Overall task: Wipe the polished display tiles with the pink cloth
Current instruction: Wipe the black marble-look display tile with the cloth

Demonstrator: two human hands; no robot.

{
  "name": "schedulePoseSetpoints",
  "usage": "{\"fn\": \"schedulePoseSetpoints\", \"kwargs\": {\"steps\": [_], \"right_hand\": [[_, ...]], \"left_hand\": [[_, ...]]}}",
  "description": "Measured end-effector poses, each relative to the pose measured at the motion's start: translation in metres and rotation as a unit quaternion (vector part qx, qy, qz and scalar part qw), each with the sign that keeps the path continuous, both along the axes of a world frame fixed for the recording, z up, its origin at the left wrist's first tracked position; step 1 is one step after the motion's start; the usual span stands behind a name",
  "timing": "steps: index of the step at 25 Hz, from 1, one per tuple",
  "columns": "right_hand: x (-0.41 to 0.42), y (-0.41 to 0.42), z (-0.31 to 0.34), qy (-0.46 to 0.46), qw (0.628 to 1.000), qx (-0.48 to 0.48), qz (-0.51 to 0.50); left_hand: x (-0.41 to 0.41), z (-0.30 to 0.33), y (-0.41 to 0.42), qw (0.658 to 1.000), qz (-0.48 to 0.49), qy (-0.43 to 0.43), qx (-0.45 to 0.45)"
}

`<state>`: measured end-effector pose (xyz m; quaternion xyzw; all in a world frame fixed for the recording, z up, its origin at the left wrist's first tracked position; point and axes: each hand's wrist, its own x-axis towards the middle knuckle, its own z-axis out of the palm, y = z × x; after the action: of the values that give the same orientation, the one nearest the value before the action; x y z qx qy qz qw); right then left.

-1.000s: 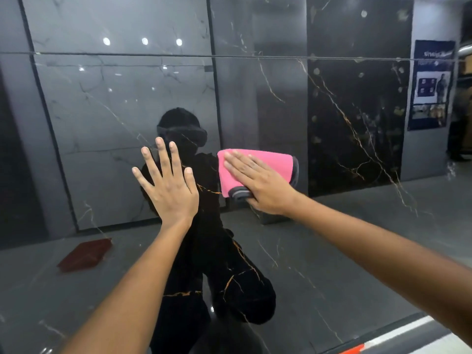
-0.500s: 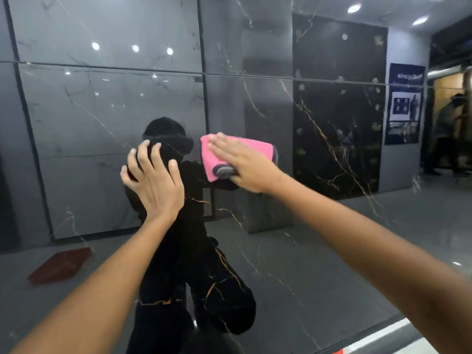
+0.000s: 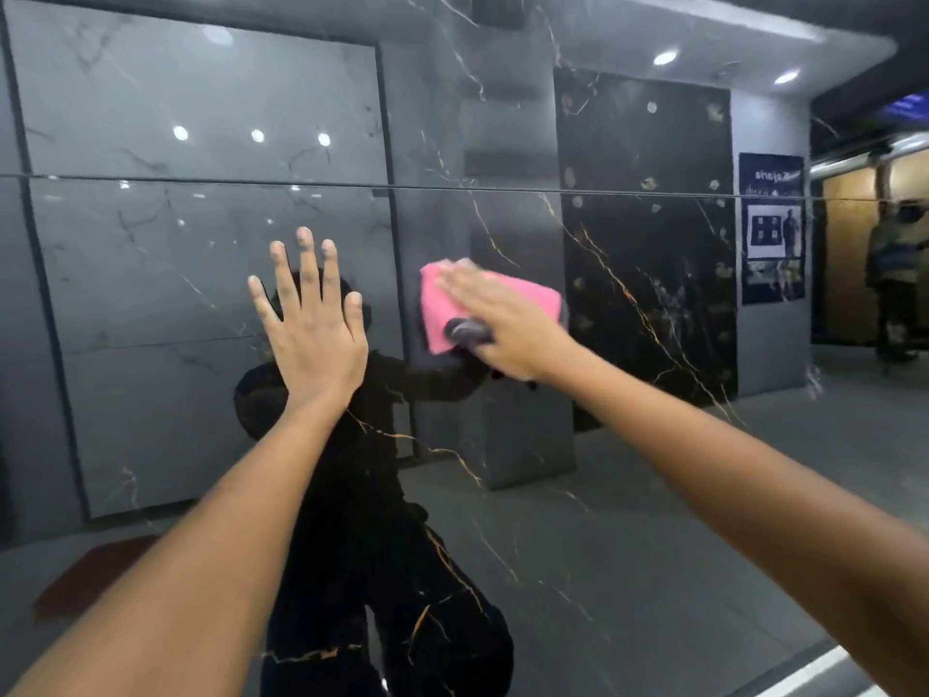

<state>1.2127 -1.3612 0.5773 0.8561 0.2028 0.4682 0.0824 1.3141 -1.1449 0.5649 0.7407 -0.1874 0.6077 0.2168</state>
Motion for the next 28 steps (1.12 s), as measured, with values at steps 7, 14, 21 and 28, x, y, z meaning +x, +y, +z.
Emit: {"fn": "schedulePoseSetpoints", "kwargs": {"steps": [7,14,21,28], "right_hand": [[0.006,0.031,0.069,-0.195,0.884,0.425,0.015],[-0.002,-0.012,0.086,-0.16,0.94,0.302,-0.008],[0.016,0.04,-0.009,-0.042,0.993,0.108,-0.004],[-0.018,-0.045,0.01,-0.172,0.798,0.574,-0.064]], "left_hand": [[0.003,-0.004,-0.002,0.999,0.028,-0.001,-0.016],[0.002,-0.006,-0.002,0.999,0.043,-0.006,-0.011],[0.004,-0.007,-0.002,0.999,0.041,-0.015,-0.017],[0.002,-0.004,-0.001,0.999,0.034,-0.011,0.01]]}}
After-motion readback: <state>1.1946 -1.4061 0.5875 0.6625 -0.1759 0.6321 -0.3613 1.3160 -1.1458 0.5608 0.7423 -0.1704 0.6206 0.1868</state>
